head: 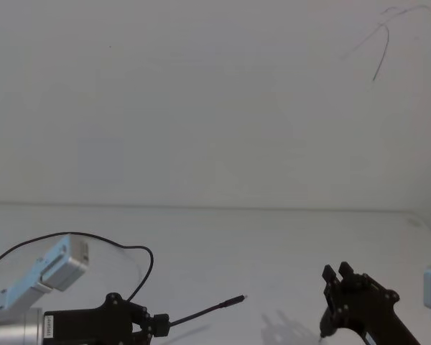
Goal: Pick up the data cable with the one hand.
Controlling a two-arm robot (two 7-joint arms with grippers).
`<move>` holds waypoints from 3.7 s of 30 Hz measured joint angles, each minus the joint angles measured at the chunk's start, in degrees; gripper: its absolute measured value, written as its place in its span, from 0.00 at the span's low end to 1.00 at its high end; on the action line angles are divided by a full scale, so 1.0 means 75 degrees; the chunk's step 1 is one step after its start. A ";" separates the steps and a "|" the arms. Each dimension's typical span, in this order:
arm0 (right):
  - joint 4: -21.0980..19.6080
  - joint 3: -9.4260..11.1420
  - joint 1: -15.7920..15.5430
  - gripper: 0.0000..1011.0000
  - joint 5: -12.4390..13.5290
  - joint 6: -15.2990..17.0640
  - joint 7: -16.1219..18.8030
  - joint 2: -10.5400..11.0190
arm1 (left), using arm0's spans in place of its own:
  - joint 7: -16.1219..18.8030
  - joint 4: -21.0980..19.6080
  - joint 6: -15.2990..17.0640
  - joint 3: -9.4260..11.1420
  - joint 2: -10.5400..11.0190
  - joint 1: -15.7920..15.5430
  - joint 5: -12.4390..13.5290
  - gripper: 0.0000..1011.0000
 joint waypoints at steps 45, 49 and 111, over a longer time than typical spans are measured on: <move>-0.0602 0.0264 0.0745 0.25 0.2956 0.0849 0.1159 -0.0818 | -0.0227 -0.0085 0.0002 -0.0104 0.0133 0.0057 -0.0281 0.04; -0.0615 0.0236 0.0754 0.25 0.3084 0.0921 0.1171 -0.0818 | -0.0229 -0.0085 0.0002 -0.0104 0.0134 0.0057 -0.0285 0.04; 0.0273 -0.0130 0.1082 0.25 0.3534 0.0687 0.1184 -0.0617 | -0.0228 -0.0085 0.0001 -0.0103 0.0133 0.0057 -0.0286 0.04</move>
